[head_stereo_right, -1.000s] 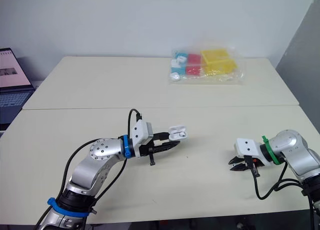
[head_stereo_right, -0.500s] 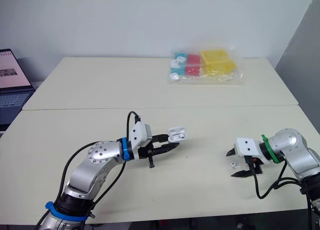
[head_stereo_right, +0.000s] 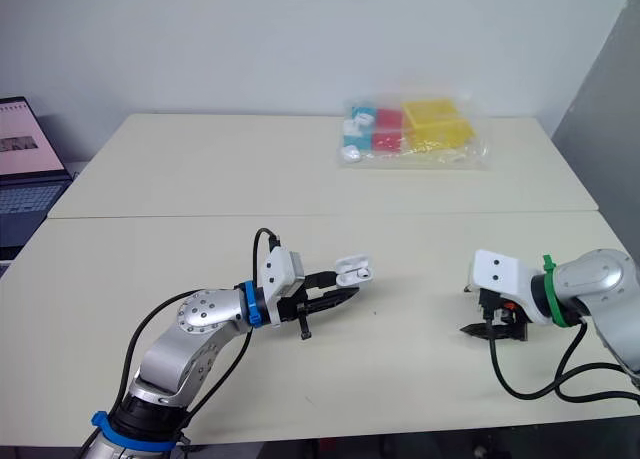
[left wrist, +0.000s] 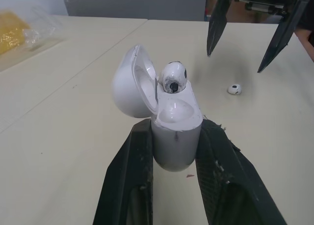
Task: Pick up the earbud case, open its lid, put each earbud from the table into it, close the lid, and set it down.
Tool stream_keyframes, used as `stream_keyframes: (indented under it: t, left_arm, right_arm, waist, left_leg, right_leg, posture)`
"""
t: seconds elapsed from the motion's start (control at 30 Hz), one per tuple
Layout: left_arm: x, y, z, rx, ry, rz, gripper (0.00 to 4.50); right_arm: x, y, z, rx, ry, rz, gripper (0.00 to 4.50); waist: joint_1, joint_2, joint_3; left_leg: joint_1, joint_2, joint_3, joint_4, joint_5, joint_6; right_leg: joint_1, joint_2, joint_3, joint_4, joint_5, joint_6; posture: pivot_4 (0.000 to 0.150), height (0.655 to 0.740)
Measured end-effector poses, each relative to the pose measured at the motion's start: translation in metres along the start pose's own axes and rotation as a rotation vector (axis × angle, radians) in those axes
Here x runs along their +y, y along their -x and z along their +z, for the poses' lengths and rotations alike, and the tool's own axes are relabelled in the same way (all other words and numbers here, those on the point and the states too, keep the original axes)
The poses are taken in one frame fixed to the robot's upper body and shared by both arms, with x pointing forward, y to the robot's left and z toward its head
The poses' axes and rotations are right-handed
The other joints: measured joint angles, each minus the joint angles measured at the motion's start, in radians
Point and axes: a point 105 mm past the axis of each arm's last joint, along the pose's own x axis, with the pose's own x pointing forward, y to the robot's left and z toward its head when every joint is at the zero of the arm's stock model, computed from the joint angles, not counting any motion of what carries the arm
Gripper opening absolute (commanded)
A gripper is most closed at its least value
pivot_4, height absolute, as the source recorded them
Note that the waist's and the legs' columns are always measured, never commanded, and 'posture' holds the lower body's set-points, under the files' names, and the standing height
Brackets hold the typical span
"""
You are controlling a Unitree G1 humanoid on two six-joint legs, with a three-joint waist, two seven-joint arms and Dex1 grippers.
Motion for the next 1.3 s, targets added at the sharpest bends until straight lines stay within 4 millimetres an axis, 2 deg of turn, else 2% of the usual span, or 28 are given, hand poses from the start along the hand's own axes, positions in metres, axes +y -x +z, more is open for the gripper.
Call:
stream_keyframes:
  t: [0.1,0.3,0.6,1.0,1.1,1.3]
  left_arm:
    - [-0.002,-0.001,-0.001,-0.004,0.006,0.0,0.81]
    - [-0.007,-0.008,-0.001,-0.026,0.005,-0.013,0.81]
    - [-0.008,-0.009,-0.008,-0.013,0.009,-0.002,0.81]
    - [-0.006,-0.009,-0.009,-0.014,0.004,0.002,0.81]
    - [-0.006,-0.009,-0.009,-0.015,0.003,0.002,0.81]
    - [-0.006,-0.009,-0.009,-0.017,0.002,0.001,0.81]
  right_arm:
    - [0.005,-0.011,-0.012,0.106,-0.024,0.015,3.65]
    - [0.006,-0.021,-0.024,0.277,0.108,0.05,3.65]
    - [0.005,-0.031,-0.011,0.281,0.134,0.08,3.65]
    - [0.004,-0.031,-0.012,0.295,0.17,0.083,3.65]
    - [0.005,-0.032,-0.012,0.295,0.17,0.092,3.06]
    - [0.007,-0.032,-0.013,0.298,0.177,0.11,0.98]
  waist:
    - [0.001,0.0,0.0]
    - [0.0,0.0,0.0]
    - [0.0,0.0,0.0]
    - [0.001,0.0,0.0]
    - [0.001,0.0,0.0]
    - [0.0,0.0,0.0]
  left_leg:
    - [-0.001,0.0,0.0,0.0,0.0,0.0]
    - [-0.002,0.0,0.0,-0.001,0.0,0.0]
    - [-0.002,0.0,0.0,0.0,0.0,0.0]
    - [-0.002,0.0,0.0,0.0,0.0,0.0]
    - [-0.002,0.0,0.0,0.0,0.0,0.0]
    - [-0.001,0.0,0.0,0.001,0.0,0.0]
  right_leg:
    - [-0.001,0.0,0.0,-0.001,0.0,0.0]
    - [-0.001,0.0,0.0,-0.002,0.0,0.0]
    - [-0.001,0.0,-0.001,-0.001,0.0,0.0]
    - [0.0,0.0,-0.001,-0.001,0.0,0.0]
    - [0.0,0.0,-0.001,-0.002,0.0,0.0]
    - [0.0,0.0,-0.001,0.0,0.0,0.0]
  posture:
    - [0.15,0.74]
    - [0.15,0.74]
    - [0.15,0.74]
    - [0.15,0.74]
    - [0.15,0.74]
    - [0.15,0.74]
